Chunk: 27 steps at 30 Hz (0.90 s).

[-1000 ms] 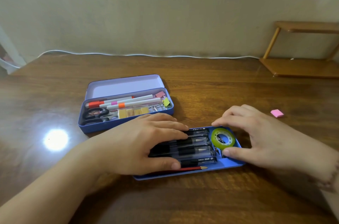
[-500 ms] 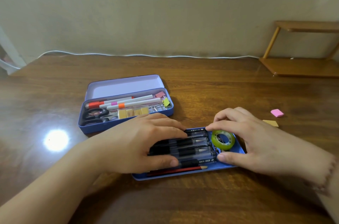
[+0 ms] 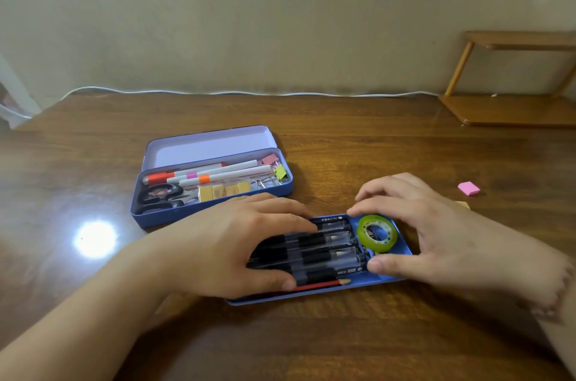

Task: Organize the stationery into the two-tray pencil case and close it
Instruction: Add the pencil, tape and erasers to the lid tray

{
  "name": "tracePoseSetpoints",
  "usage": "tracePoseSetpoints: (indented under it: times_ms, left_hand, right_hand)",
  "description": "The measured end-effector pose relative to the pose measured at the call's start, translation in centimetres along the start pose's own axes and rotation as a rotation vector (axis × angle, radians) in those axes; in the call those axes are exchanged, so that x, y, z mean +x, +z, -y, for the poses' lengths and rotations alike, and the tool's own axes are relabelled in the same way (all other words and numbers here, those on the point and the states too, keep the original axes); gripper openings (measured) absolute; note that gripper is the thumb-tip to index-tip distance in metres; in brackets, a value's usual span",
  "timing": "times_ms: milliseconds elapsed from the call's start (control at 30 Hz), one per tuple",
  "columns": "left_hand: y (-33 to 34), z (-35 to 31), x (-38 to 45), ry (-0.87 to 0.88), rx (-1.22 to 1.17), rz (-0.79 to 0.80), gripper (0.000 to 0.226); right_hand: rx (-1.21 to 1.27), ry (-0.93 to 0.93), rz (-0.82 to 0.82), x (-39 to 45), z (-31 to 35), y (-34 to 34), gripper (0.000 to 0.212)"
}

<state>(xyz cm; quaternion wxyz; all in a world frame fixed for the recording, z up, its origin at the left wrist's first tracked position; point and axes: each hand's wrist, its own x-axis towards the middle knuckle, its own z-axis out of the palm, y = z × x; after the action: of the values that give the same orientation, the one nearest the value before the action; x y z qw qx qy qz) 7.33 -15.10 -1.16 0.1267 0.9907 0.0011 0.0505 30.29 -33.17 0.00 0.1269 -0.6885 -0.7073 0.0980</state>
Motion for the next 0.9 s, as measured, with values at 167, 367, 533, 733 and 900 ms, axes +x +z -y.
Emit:
tracePoseSetpoints:
  times_ms: [167,367,533,733,900]
  left_hand:
    - [-0.1,0.2,-0.1,-0.009,-0.034,0.017,0.063]
    - [-0.2,0.3,-0.2,-0.028,-0.043,0.019,0.063]
    - [0.0,0.1,-0.3,-0.03,-0.064,0.021,0.085]
    - [0.2,0.0,-0.3,-0.027,-0.005,0.048,0.092]
    - [0.2,0.0,-0.3,-0.03,-0.052,0.029,0.082]
  right_hand:
    - [0.002,-0.003,0.025,0.2,0.2,0.6,0.061]
    - [-0.014,-0.01,0.026,0.4,0.1,0.7,0.06]
    - [0.003,0.216,-0.097,-1.9,-4.1,-4.0,0.051]
    - [-0.178,0.429,0.019,-2.1,-7.7,-3.2,0.029]
    - [-0.18,0.421,-0.074,-1.5,-7.7,-2.5,0.032]
